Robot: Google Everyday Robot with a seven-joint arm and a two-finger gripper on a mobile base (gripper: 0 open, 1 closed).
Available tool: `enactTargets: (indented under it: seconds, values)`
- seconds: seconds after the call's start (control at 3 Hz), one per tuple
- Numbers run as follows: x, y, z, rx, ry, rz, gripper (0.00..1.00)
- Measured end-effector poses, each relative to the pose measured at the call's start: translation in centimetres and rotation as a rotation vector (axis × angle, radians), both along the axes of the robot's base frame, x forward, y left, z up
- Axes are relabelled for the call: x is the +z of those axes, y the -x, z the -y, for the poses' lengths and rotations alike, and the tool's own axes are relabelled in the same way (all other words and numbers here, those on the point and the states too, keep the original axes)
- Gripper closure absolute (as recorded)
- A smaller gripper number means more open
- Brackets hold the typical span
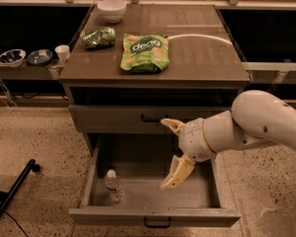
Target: Pick water bottle from middle drawer and place on counter
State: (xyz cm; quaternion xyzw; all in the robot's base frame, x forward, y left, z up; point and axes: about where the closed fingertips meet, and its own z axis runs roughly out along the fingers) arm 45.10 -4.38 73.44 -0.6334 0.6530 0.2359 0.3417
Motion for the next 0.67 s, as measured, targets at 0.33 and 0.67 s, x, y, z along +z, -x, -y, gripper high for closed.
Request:
enactTargets:
  seconds: [0.33, 0.67]
  values:
    - [0.1, 0.1, 0.0, 0.001, 0.003, -0.003, 0.00]
    - [-2.2, -0.5, -2.0, 0.070, -0.062, 0.013, 0.00]
